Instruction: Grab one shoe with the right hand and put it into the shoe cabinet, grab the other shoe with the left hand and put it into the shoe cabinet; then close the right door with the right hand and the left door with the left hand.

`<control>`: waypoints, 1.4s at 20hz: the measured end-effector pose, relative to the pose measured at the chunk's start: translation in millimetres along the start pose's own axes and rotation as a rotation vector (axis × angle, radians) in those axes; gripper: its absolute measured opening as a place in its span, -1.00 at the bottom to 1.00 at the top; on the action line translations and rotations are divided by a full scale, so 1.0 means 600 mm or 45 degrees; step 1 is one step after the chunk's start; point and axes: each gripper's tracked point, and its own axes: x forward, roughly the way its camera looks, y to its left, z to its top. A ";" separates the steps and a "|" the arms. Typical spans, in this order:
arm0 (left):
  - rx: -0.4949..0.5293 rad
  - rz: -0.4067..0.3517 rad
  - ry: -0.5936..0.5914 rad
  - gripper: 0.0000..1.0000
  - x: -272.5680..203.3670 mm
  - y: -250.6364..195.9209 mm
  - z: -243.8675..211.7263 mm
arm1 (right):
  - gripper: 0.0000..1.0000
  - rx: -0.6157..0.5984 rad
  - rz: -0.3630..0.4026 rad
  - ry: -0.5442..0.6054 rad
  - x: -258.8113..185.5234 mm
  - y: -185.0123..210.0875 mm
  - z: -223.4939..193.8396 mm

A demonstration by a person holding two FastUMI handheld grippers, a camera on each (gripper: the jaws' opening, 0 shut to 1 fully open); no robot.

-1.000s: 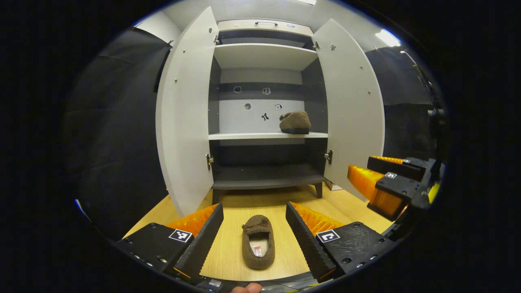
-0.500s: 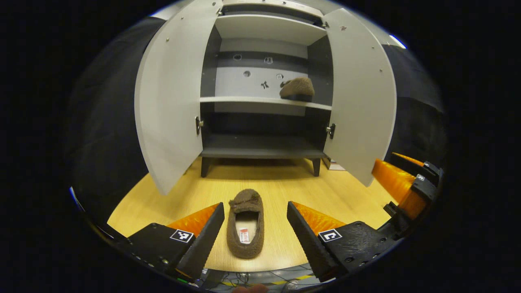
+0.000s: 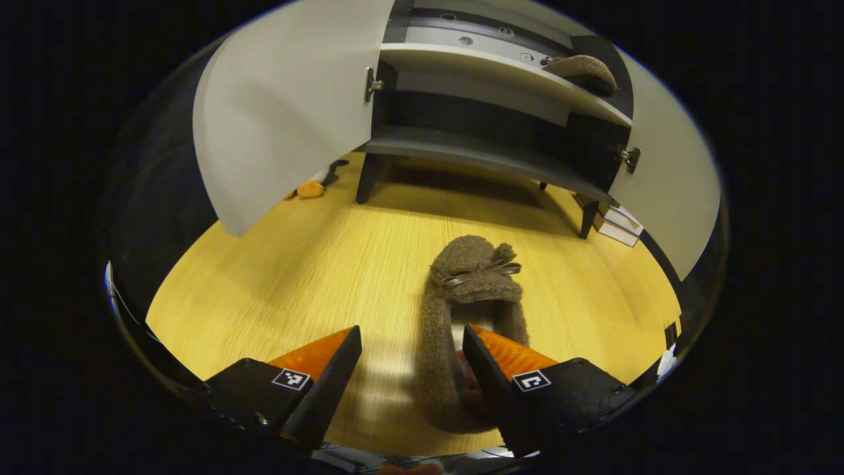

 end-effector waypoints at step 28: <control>-0.109 -0.098 -0.344 -0.99 -0.096 -0.070 0.147 | 0.58 0.016 0.041 0.061 0.019 -0.002 -0.009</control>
